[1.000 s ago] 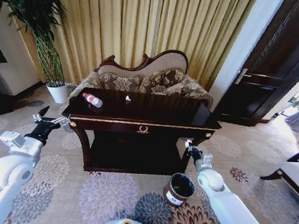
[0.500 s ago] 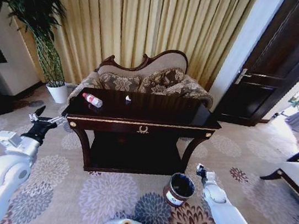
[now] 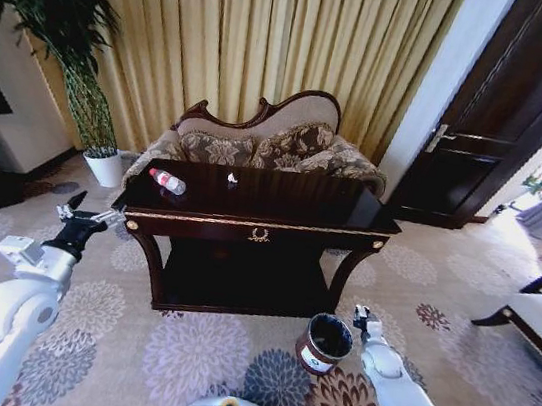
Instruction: Move to the front of the table and place the trash on the table into the trash bin.
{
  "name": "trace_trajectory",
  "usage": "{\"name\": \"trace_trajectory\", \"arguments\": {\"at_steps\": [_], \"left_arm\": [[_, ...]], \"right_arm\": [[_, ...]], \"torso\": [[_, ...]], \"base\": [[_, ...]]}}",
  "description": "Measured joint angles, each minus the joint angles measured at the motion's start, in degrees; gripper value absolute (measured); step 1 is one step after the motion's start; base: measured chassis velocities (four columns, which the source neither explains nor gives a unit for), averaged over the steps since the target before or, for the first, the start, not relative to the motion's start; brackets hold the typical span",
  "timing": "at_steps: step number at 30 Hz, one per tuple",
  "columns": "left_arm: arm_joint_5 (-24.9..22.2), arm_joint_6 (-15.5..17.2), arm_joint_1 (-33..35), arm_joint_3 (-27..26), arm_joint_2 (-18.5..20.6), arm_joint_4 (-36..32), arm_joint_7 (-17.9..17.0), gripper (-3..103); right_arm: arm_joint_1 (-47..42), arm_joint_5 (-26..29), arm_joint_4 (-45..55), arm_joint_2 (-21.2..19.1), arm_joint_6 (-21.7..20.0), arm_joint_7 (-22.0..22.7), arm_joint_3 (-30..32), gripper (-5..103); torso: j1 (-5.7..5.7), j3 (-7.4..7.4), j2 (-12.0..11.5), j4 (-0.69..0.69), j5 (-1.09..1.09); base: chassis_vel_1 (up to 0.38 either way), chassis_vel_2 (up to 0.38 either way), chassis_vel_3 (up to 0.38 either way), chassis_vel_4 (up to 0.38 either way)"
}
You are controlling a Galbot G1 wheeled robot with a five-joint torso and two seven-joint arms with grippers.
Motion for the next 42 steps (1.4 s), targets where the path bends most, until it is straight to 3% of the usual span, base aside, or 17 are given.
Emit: {"name": "trace_trajectory", "arguments": {"at_steps": [1,3,14,22,25,31,32,34,42], "left_arm": [[0.0,0.0,0.1,-0.1,0.0,0.0,0.0,100],[0.0,0.0,0.1,-0.2,0.0,0.0,0.0,100],[-0.1,0.0,0.1,-0.5,0.0,-0.1,0.0,100],[-0.4,-0.1,0.1,-0.6,0.0,-0.1,0.0,100],[-0.5,-0.1,0.1,-0.8,0.0,-0.1,0.0,100],[-0.5,-0.1,0.1,-0.8,0.0,-0.2,0.1,100],[-0.5,-0.1,0.1,-0.7,-0.1,-0.3,0.0,100],[-0.5,-0.1,0.1,-0.6,-0.1,-0.4,0.0,100],[-0.5,-0.1,0.4,-0.6,-0.5,-1.1,0.1,100]], "right_arm": [[0.1,0.0,-0.1,0.0,0.1,0.0,0.0,53],[0.1,0.0,-0.1,0.1,0.2,0.0,-0.1,53],[0.1,0.0,-0.1,-0.2,0.8,0.4,0.1,97],[0.0,1.2,2.6,-0.6,1.2,0.6,0.3,100],[-0.1,4.0,7.4,-1.6,1.1,0.6,0.7,100],[-0.2,11.7,22.3,-5.1,-2.0,1.0,1.5,100],[-0.5,13.9,27.2,-6.3,-4.5,0.9,1.7,100],[-0.6,15.3,30.9,-7.1,-5.7,1.4,1.7,100],[1.1,23.8,46.2,-10.8,-8.1,8.3,-1.3,100]], "torso": [[0.00,0.00,0.0,0.00,0.01],[0.00,0.00,0.0,0.00,0.01],[0.00,0.00,0.0,-0.01,0.00],[0.00,0.00,0.0,-0.01,0.02],[0.00,0.00,0.0,-0.02,0.01],[0.00,0.00,0.0,0.02,-0.02],[0.00,0.00,0.0,-0.01,-0.02],[0.00,0.00,0.0,-0.02,0.00],[0.00,0.00,0.0,0.00,0.00]], "base": [[0.000,0.000,0.000,0.000],[0.000,0.000,0.000,0.000],[0.000,0.000,0.000,0.000],[0.000,0.000,0.000,0.000],[0.000,0.000,0.000,0.000],[0.000,0.000,0.000,0.000],[0.000,0.000,0.000,0.000],[0.000,0.000,0.000,0.000],[0.000,0.000,0.000,0.000]]}}
